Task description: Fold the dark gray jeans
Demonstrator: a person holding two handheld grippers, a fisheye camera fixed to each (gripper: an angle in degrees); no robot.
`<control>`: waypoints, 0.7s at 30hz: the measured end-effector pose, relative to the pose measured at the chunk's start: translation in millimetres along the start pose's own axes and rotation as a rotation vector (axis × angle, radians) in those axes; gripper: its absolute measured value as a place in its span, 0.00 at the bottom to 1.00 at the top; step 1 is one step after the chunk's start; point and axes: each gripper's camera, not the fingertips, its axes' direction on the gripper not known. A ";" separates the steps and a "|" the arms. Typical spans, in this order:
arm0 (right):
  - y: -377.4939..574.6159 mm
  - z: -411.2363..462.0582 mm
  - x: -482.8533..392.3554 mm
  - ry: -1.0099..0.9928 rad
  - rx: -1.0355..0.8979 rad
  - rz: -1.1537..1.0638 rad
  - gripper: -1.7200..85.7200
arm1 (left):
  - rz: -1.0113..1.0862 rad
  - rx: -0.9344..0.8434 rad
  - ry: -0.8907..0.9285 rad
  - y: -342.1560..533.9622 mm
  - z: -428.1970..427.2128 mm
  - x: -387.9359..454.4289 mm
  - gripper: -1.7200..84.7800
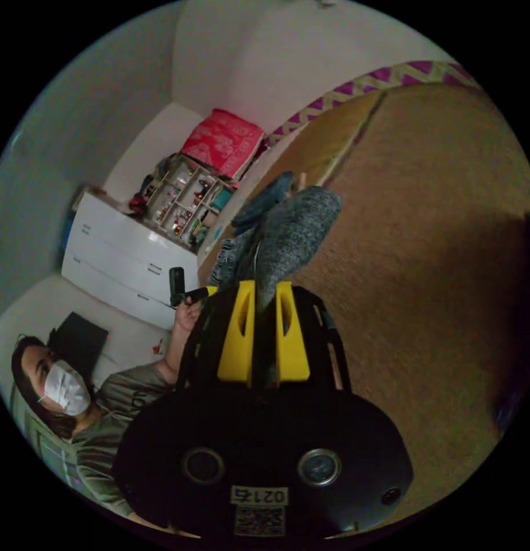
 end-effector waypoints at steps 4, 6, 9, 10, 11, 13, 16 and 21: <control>-127.3 86.8 -53.3 0.004 -0.043 -0.138 0.09 | -0.018 0.131 -0.143 -64.5 -76.6 7.3 0.08; -178.4 124.6 -72.2 0.041 -0.040 -0.187 0.09 | -0.057 0.178 -0.192 -94.6 -99.5 6.5 0.08; -248.5 185.0 -93.7 0.140 0.018 -0.233 0.11 | -0.124 0.220 -0.280 -141.8 -124.0 -2.1 0.09; -268.9 208.8 -94.9 0.196 0.043 -0.222 0.11 | -0.158 0.260 -0.323 -152.8 -131.2 -9.5 0.09; -276.4 220.1 -93.1 0.225 0.054 -0.208 0.12 | -0.178 0.274 -0.356 -156.3 -134.2 -13.8 0.10; -285.5 259.6 -80.9 0.353 0.069 -0.168 0.11 | -0.286 0.301 -0.489 -150.8 -144.8 -28.3 0.09; -261.7 293.3 -59.8 0.349 0.006 -0.207 0.11 | -0.305 0.342 -0.513 -121.2 -155.0 -22.1 0.07; -175.7 289.8 -17.8 0.268 -0.080 -0.232 0.12 | -0.128 0.258 -0.655 -71.2 -138.7 55.7 0.06</control>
